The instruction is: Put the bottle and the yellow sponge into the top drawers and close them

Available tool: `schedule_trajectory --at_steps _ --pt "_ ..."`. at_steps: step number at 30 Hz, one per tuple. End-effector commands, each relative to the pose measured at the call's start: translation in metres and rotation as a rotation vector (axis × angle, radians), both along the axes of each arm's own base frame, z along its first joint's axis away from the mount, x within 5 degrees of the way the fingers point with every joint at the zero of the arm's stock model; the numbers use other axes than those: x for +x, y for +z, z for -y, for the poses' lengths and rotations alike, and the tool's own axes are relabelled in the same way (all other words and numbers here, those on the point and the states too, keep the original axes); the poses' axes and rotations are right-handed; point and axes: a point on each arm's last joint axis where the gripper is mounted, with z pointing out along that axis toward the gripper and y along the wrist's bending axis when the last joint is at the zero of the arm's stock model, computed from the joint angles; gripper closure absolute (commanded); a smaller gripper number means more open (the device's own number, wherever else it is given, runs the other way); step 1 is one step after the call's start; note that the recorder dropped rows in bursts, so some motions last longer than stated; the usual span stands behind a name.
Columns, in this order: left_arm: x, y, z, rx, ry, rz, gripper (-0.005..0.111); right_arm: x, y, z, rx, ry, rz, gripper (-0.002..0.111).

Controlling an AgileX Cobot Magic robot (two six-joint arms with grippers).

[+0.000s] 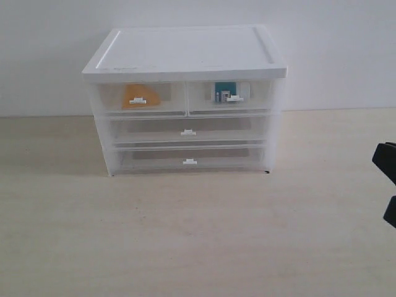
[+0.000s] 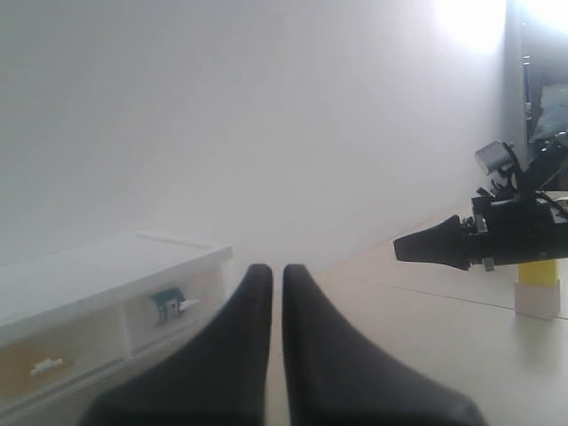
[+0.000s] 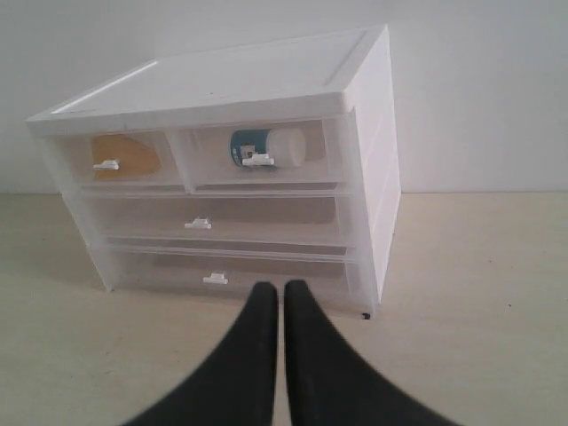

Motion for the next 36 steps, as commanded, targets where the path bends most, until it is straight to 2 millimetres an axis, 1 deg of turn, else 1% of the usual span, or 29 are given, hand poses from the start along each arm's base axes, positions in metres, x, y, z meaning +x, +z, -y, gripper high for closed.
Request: schedule_trajectory --at_steps 1,4,5,6,8,11,15,19,23,29,33,36 --pt "0.011 0.001 -0.014 -0.106 0.175 -0.037 0.103 -0.001 -0.001 0.001 -0.004 -0.001 0.003 0.108" --pt "0.024 -0.005 -0.028 -0.279 0.343 -0.131 0.103 -0.001 -0.001 0.001 -0.004 -0.001 0.003 0.108" --pt "0.027 -0.009 -0.032 -0.313 0.391 -0.148 0.103 -0.001 -0.001 0.001 -0.004 -0.001 0.003 0.108" --pt "0.029 -0.011 -0.035 -0.342 0.430 -0.161 0.103 -0.001 -0.001 0.001 -0.004 -0.001 0.003 0.108" --pt "0.030 -0.015 -0.035 -0.334 0.466 -0.163 0.103 -0.001 -0.001 0.001 -0.004 -0.001 0.003 0.108" --pt "0.030 -0.015 -0.034 -0.289 0.478 -0.140 0.103 -0.001 -0.001 0.001 -0.004 -0.001 0.003 0.108" --pt "0.031 -0.016 -0.034 -0.290 0.479 -0.146 0.103 -0.001 -0.001 0.001 -0.002 -0.002 0.002 0.108" --pt "0.032 -0.020 -0.034 -0.250 0.491 -0.107 0.103 -0.001 -0.001 0.001 -0.002 -0.002 0.002 0.108" --pt "0.036 -0.028 -0.035 -0.290 0.502 -0.114 0.103 -0.001 -0.001 0.001 -0.002 -0.002 0.002 0.108" --pt "0.042 -0.050 -0.035 -0.246 0.533 -0.126 0.103 -0.001 -0.001 0.001 0.000 -0.002 0.002 0.108" --pt "0.042 -0.052 -0.035 -0.321 0.500 -0.169 0.103 -0.001 -0.001 0.001 -0.003 -0.001 0.003 0.108" --pt "0.042 -0.055 -0.033 -0.323 0.482 -0.161 0.103 -0.001 -0.001 0.001 -0.003 -0.001 0.003 0.108"
